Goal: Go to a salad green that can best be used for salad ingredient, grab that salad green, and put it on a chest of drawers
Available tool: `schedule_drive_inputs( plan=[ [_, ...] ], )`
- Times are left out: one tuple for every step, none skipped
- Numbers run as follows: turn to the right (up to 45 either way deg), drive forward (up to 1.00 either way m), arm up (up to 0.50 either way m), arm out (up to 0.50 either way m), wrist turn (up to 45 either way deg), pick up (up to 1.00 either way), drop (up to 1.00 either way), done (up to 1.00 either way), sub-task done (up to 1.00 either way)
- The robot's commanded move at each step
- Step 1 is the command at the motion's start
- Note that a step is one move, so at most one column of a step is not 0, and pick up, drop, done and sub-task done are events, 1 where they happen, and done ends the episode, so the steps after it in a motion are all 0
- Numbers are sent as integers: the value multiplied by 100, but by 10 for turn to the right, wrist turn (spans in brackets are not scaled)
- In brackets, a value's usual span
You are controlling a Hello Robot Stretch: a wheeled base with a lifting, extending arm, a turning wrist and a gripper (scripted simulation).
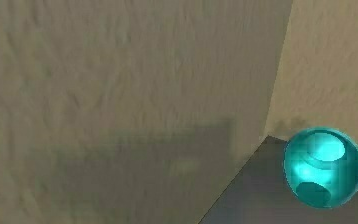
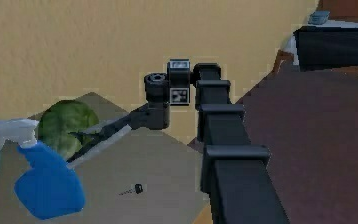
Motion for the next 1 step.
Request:
schedule_drive_inputs(
  plan=[
    [0, 0, -12, 0, 0, 0, 0, 0, 0]
  ],
)
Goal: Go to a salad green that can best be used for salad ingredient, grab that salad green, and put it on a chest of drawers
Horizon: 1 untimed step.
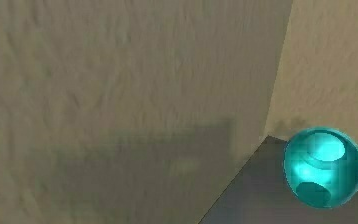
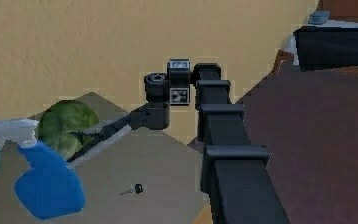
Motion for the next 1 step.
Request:
schedule_drive_inputs(
  plan=[
    [0, 0, 0, 0, 0, 0, 100, 0, 0]
  ],
)
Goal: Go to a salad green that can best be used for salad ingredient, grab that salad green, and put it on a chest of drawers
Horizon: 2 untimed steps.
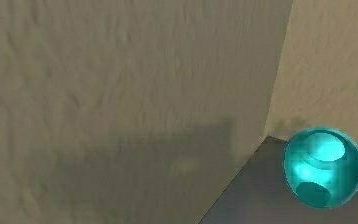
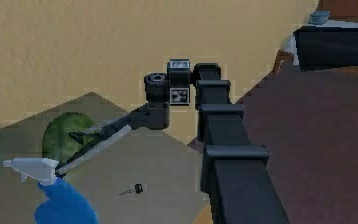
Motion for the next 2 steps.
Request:
schedule_drive_inputs(
  plan=[
    [0, 0, 0, -10, 0, 0, 0, 0, 0],
    [0, 0, 0, 0, 0, 0, 0, 100, 0]
  ],
)
